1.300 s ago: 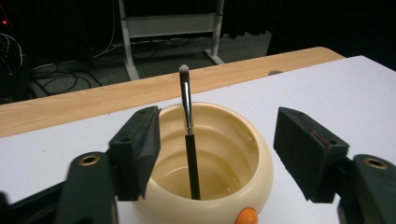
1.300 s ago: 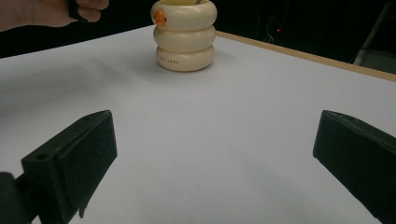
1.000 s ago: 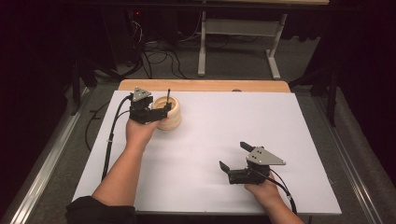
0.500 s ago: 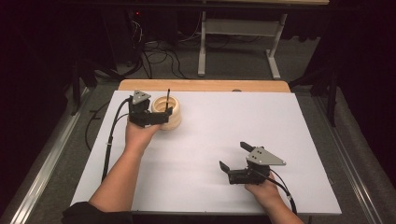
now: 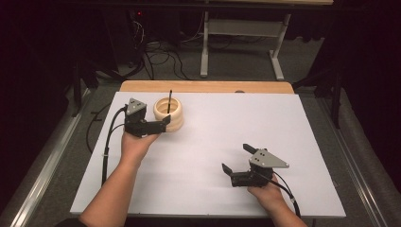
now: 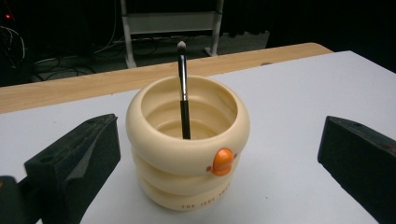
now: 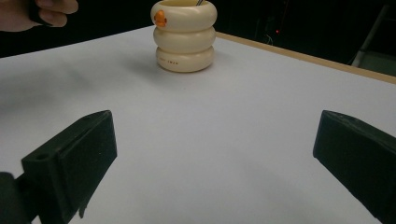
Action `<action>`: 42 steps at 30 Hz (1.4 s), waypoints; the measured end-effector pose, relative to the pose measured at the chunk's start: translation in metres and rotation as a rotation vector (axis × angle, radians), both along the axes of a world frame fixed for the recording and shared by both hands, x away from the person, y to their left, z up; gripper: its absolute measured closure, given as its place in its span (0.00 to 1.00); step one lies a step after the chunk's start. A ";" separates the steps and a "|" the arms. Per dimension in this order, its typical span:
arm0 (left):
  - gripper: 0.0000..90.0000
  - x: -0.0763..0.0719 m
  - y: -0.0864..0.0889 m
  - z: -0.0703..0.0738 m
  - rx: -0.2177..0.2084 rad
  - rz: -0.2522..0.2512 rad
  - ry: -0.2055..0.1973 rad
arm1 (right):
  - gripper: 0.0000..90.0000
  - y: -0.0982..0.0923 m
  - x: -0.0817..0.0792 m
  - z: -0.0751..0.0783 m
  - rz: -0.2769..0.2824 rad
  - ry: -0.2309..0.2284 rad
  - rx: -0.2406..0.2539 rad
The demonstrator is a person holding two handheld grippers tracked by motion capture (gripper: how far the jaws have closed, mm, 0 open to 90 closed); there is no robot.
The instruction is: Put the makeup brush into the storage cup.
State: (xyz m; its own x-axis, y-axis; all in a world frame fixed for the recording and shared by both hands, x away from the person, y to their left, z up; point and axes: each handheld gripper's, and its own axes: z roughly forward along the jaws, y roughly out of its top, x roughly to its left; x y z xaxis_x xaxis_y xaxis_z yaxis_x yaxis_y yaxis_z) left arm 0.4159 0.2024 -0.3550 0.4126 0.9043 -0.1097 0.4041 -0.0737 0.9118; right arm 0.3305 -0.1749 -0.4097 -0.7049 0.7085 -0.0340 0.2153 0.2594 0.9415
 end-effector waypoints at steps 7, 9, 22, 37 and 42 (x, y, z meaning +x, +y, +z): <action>0.01 -0.018 0.001 -0.005 -0.022 -0.021 -0.010 | 0.01 0.001 0.000 -0.001 0.004 0.004 -0.001; 0.01 -0.025 0.000 -0.006 -0.029 -0.029 -0.017 | 0.01 0.001 0.000 -0.001 0.006 0.002 -0.006; 0.01 -0.068 -0.007 -0.021 -0.058 -0.076 -0.051 | 0.01 -0.001 -0.001 0.000 0.001 0.004 0.005; 0.00 -0.116 -0.013 -0.040 -0.034 -0.151 -0.106 | 0.01 -0.003 -0.003 0.006 0.002 -0.015 0.029; 0.00 -0.124 -0.017 -0.050 -0.023 -0.176 -0.096 | 0.01 -0.003 -0.003 0.006 0.001 -0.021 0.027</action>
